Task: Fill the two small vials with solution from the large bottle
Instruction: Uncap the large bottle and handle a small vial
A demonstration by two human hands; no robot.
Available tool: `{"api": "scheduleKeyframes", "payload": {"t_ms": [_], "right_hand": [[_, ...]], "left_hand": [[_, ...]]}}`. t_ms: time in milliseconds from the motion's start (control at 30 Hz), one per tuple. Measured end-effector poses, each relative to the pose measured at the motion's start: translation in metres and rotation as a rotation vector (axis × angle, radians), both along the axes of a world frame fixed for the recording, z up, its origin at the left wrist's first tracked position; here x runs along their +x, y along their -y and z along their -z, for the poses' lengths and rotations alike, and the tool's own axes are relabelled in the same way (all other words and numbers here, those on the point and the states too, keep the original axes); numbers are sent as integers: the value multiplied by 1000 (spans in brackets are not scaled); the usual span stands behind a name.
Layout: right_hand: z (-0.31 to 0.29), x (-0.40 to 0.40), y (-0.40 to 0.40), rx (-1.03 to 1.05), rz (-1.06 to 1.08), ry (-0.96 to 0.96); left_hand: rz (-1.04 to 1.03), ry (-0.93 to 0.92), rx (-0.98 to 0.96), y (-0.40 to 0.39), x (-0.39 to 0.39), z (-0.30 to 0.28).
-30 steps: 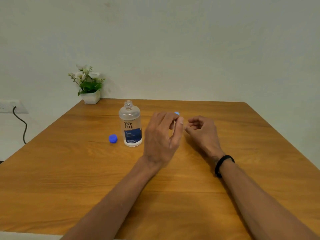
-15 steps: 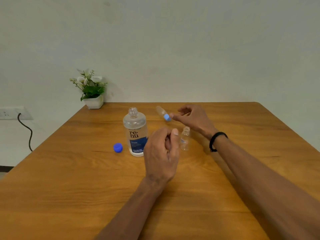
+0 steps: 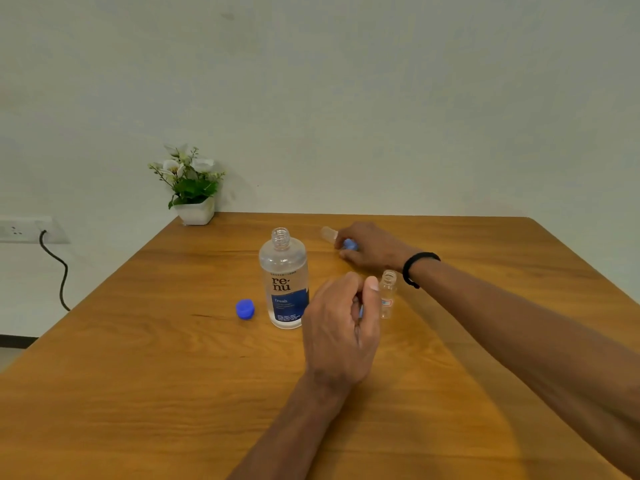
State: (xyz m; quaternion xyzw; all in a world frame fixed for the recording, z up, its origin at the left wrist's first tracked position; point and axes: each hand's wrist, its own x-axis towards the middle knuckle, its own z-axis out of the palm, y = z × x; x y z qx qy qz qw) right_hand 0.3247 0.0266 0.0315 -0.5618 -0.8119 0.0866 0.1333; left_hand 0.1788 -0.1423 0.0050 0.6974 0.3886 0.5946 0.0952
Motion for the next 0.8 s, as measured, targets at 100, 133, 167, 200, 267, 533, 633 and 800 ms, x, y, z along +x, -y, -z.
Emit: {"api": "scheduleKeyframes", "payload": {"t_ms": [100, 133, 167, 200, 267, 533, 633, 800], "right_hand": [[8, 24, 20, 66, 102, -131], [10, 33, 32, 81, 146, -204], [12, 42, 45, 101, 195, -277], [12, 51, 61, 124, 246, -347], [15, 66, 93, 139, 353, -515], [3, 97, 178, -68, 336, -1683], [-11, 90, 191, -195, 182, -1876], [-19, 66, 203, -403, 34, -1956]], "left_hand": [[9, 2, 18, 0, 0, -1], [7, 1, 26, 1, 0, -2], [3, -1, 33, 1, 0, -2], [-3, -6, 38, 1, 0, -2], [-20, -20, 43, 3, 1, -3], [-42, -37, 17, 9, 0, -4], [-43, 19, 2, 14, 1, -9], [115, 225, -209, 20, 3, -20]]}}
